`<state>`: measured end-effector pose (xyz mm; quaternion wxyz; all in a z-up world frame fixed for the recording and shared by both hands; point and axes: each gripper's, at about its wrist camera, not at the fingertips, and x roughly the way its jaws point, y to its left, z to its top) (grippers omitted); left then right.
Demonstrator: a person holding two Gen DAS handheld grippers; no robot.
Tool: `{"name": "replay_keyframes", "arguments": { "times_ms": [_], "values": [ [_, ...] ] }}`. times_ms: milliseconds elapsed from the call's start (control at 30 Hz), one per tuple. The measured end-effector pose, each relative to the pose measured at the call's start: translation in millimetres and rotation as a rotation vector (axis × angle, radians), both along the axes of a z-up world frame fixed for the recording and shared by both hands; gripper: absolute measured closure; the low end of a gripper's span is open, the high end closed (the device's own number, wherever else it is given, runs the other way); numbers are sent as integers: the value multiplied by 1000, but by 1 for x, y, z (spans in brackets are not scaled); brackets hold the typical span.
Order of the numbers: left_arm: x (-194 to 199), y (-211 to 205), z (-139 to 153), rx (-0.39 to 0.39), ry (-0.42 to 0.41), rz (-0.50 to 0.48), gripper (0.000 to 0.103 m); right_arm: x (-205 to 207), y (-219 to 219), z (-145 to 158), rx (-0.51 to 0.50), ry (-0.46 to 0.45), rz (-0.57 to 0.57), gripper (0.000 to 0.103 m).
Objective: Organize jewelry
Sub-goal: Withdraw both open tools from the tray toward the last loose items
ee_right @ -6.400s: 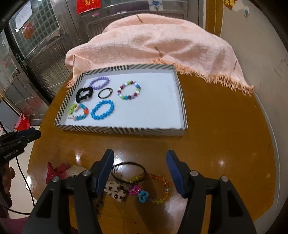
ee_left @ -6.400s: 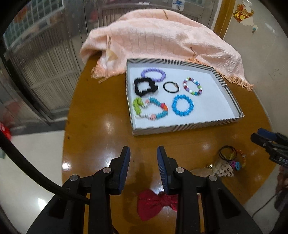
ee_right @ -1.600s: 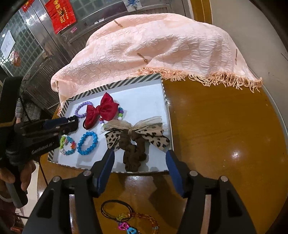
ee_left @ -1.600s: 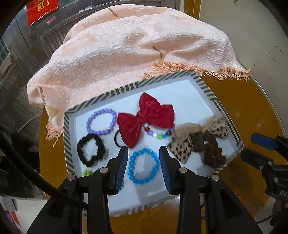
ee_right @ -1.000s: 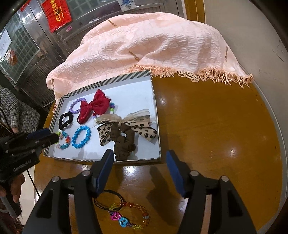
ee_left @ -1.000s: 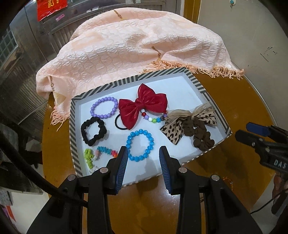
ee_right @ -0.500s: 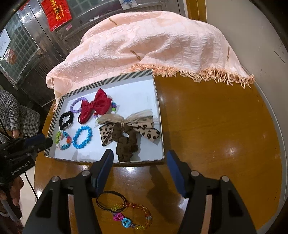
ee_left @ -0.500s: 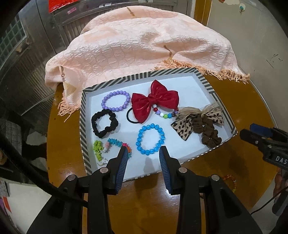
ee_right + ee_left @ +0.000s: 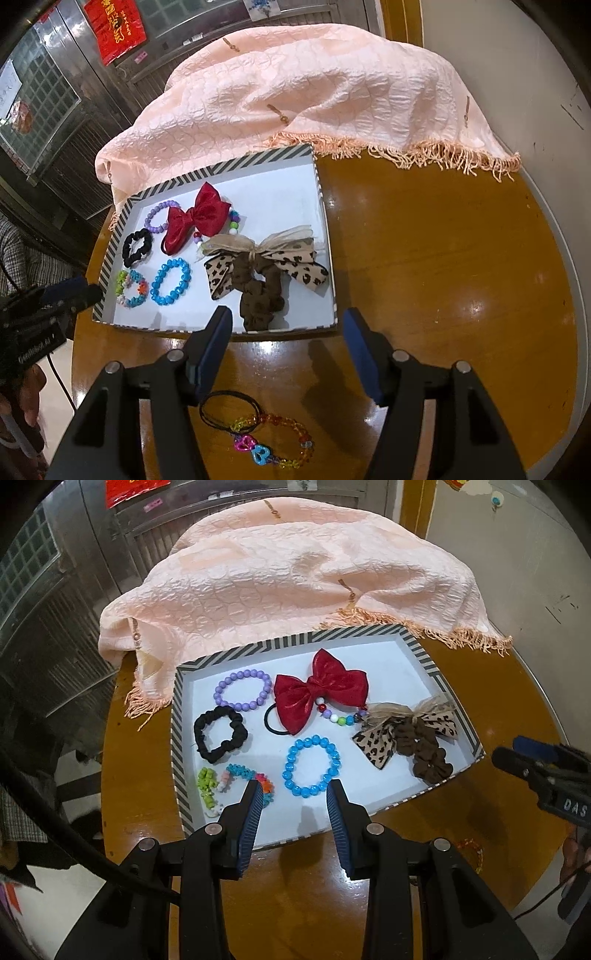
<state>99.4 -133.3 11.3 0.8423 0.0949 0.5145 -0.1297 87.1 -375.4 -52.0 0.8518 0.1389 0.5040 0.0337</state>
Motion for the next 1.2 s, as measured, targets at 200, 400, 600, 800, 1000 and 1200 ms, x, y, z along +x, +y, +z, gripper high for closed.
{"name": "replay_keyframes", "arguments": {
  "times_ms": [200, 400, 600, 800, 1000, 1200],
  "values": [
    [-5, -2, 1, 6, -7, -21, 74, -14, -6, -1, -2, 2, -22, 37],
    [-10, -2, -1, 1, 1, -41, 74, -31, -16, 1, -5, -14, -62, 36],
    [-16, -8, 1, -3, -7, -61, 74, -39, -23, -4, 8, 4, -91, 36],
    [-21, -7, 1, -9, 1, -65, 74, -36, -20, 6, -5, -21, -88, 36],
    [-20, 7, 4, -16, -3, -28, 74, -36, -9, 3, -11, -15, -64, 36],
    [-35, 21, 8, -4, -22, -24, 74, -48, -5, 7, -9, -45, -51, 35]
  ]
}}
